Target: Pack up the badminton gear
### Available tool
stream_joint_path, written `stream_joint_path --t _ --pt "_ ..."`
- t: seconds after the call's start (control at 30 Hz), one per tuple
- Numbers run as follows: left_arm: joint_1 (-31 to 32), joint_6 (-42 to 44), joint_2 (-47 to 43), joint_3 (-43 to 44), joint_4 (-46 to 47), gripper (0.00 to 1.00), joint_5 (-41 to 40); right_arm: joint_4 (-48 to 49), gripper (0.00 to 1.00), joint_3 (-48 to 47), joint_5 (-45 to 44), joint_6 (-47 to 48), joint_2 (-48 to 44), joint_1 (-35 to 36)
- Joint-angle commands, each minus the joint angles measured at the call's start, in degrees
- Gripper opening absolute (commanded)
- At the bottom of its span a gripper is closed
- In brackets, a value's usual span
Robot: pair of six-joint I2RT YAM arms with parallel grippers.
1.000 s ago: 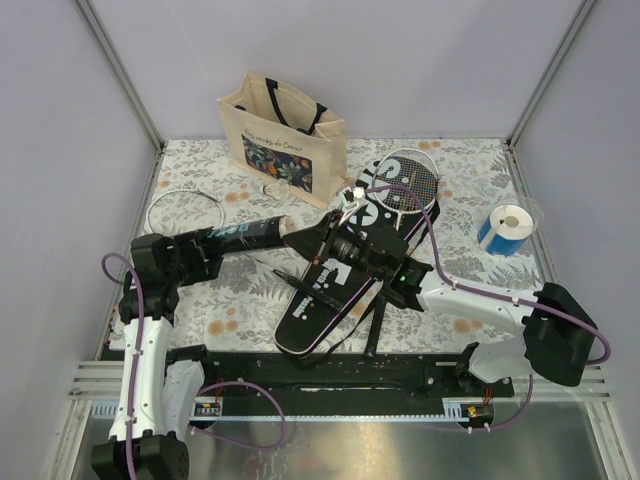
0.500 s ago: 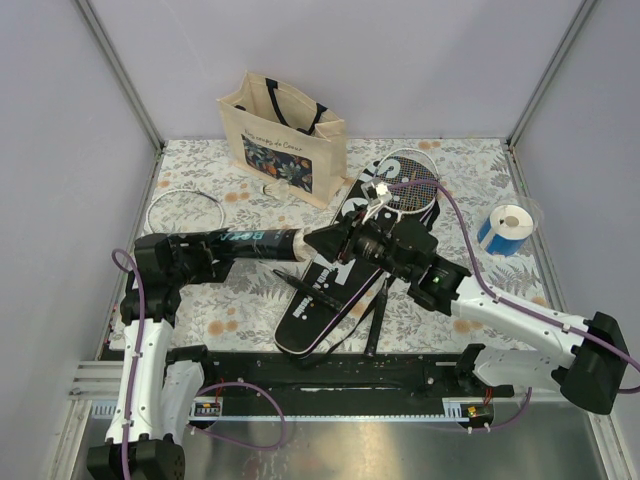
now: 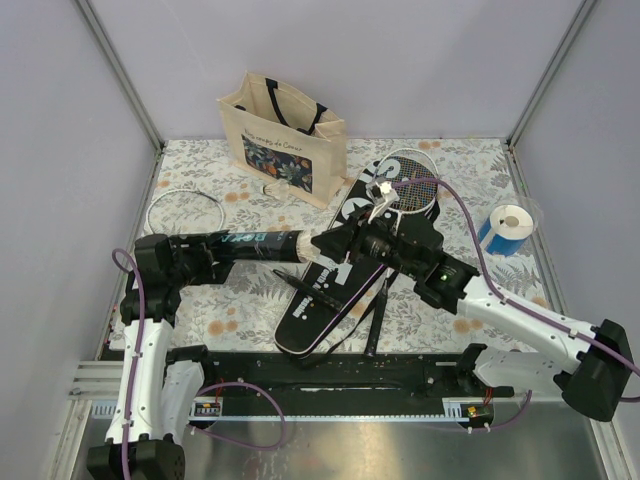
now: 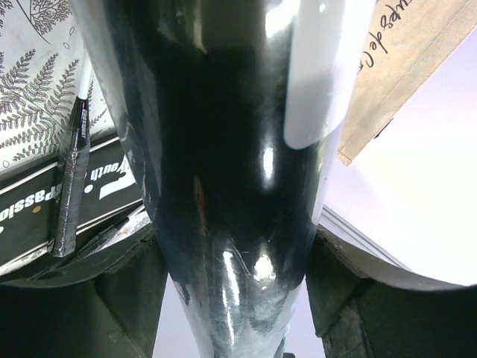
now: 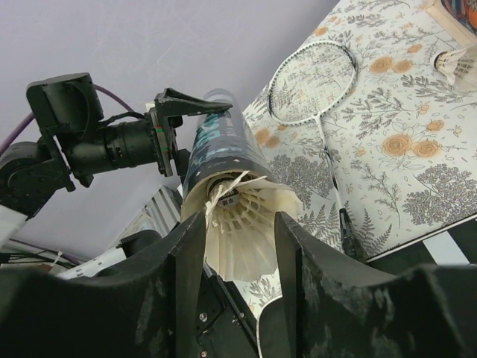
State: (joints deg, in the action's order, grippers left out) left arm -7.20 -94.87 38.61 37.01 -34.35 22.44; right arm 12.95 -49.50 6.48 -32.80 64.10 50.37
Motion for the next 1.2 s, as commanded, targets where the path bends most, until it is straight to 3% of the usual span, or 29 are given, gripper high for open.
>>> stream_joint_path --t 0.0,0.23,0.4,0.6,0.83,0.9,1.03,1.17 --pt "-0.01 0.39 -1.17 3.15 3.32 0.18 1.47 -0.12 0.51 -1.22 1.69 1.42 -4.59 -0.62" --pt "0.08 0.47 -1.17 3.15 3.24 0.18 1.47 -0.12 0.65 1.33 -1.47 -0.51 -7.84 -0.89" --pt "-0.01 0.48 -1.61 3.15 3.32 0.18 1.21 0.06 0.56 2.74 -2.27 -3.59 -5.92 -1.15" --pt "-0.01 0.39 -1.96 2.98 3.23 0.18 1.56 1.81 0.51 1.77 2.57 -0.35 -1.26 -1.94" --pt "-0.01 0.39 -2.49 3.06 3.15 0.18 1.91 4.01 0.51 0.8 6.53 3.79 2.09 -2.82" --pt "0.0 0.56 -2.31 2.98 3.06 0.18 1.82 5.59 0.46 1.33 6.88 3.79 2.17 -2.82" --pt "0.08 0.48 -2.05 2.89 3.15 0.18 1.65 7.87 0.19 2.03 8.46 3.0 2.26 -2.82" --pt "0.08 0.39 -1.96 2.89 3.15 0.18 1.12 10.25 0.02 2.47 9.95 0.55 2.96 -2.82"
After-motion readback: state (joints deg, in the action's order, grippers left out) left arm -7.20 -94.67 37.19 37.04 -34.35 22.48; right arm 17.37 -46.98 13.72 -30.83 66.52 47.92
